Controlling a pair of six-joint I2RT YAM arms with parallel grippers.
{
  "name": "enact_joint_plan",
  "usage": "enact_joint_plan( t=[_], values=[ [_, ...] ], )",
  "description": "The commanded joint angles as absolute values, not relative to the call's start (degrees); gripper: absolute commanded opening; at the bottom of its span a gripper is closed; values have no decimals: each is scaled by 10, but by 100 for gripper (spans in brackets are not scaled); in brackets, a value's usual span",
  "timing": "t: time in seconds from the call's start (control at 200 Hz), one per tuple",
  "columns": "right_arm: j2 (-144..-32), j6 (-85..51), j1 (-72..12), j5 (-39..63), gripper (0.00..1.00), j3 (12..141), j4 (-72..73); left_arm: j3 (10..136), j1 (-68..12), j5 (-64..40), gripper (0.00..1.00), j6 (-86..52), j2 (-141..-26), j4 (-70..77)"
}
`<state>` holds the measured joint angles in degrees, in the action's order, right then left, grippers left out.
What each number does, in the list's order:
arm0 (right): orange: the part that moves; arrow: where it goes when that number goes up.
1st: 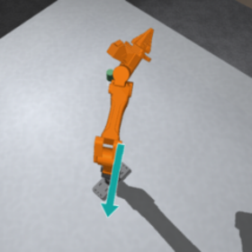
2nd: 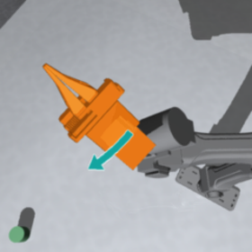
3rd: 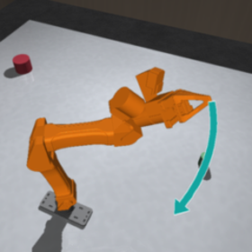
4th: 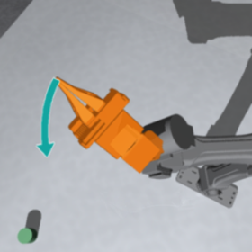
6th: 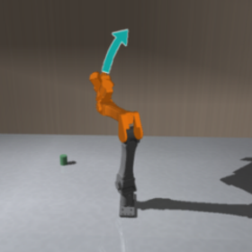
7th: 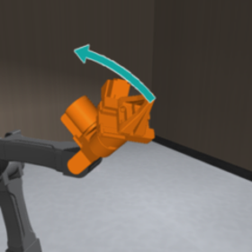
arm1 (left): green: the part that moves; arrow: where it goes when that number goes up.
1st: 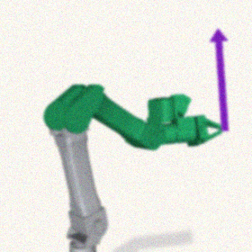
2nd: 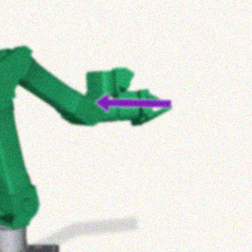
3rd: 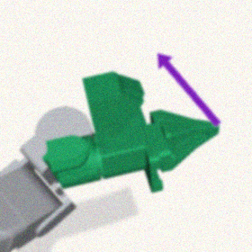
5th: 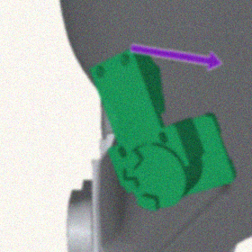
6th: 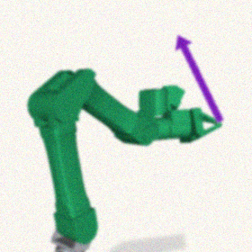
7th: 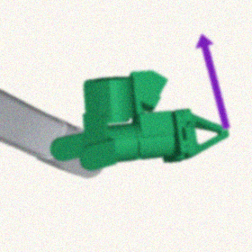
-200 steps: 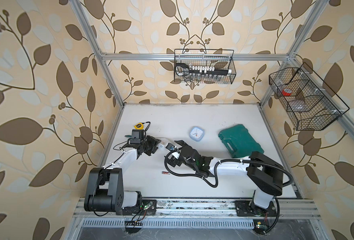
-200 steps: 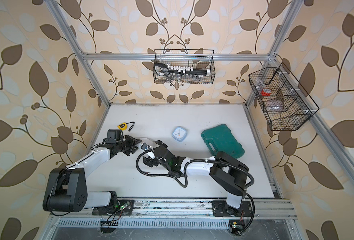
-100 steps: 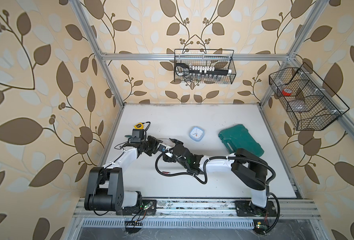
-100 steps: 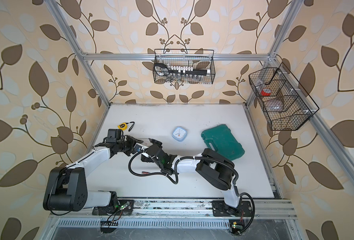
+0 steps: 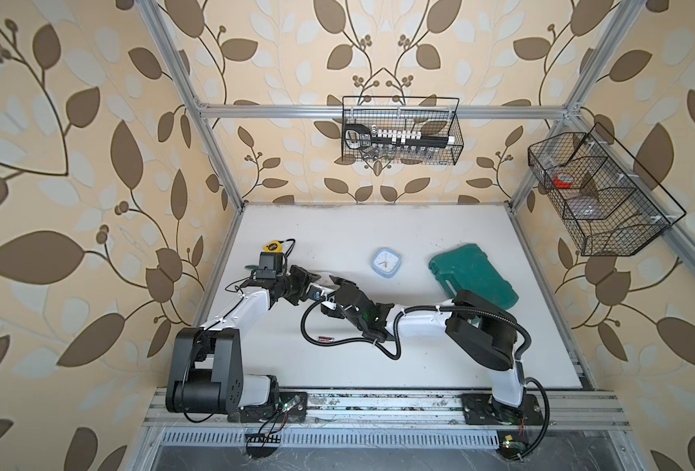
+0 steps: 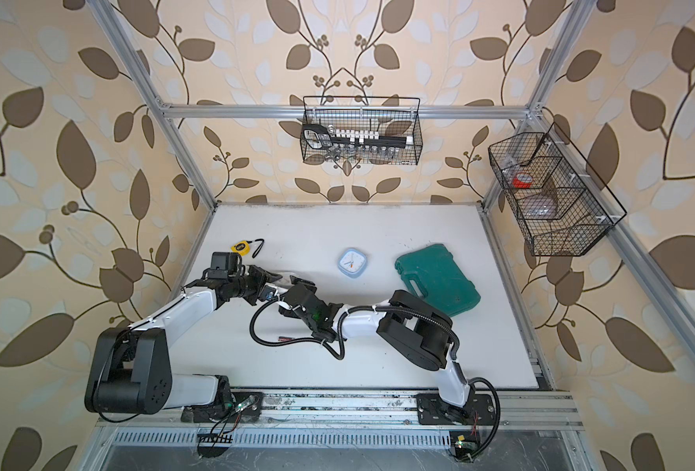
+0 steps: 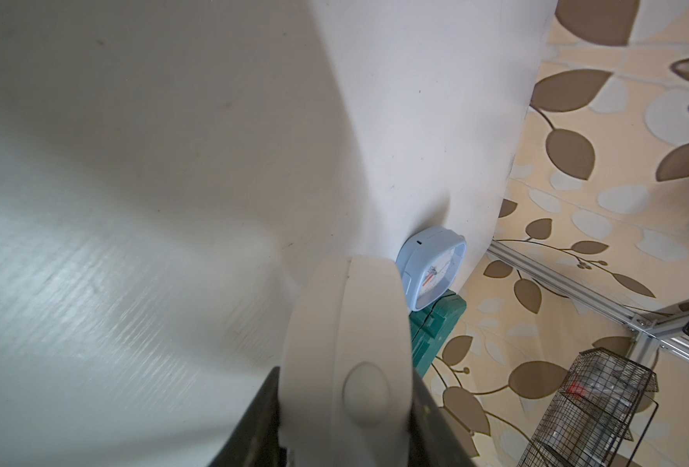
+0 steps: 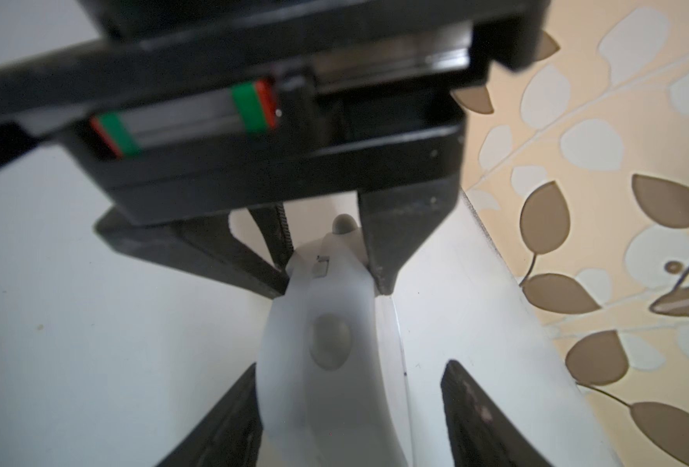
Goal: Insert the battery into the alarm
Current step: Adjust the alarm at the center of the board.
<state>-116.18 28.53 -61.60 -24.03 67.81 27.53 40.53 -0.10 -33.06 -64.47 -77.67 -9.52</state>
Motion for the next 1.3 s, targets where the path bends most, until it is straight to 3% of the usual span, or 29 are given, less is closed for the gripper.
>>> enact_joint_plan(
  t=[0.0, 0.515, 0.67, 0.9, 1.115, 1.295],
  values=[
    [-1175, 282, -619, -248, 62, 697, 269, 430, -9, -351, 27, -633, -780, -93],
    [-1178, 278, -619, -244, 37, 701, 260, 433, -11, -356, 27, -633, -793, -91],
    [-1177, 275, -619, -246, 33, 701, 260, 432, -11, -355, 32, -634, -794, -88],
    [-1168, 268, -618, -252, 31, 692, 270, 423, -11, -352, 58, -635, -796, -69],
    [-1157, 247, -611, -253, 30, 678, 276, 423, -10, -330, 71, -632, -761, -70],
    [-1129, 197, -597, -224, 30, 656, 269, 423, -10, -294, 93, -615, -733, -63]
  ],
)
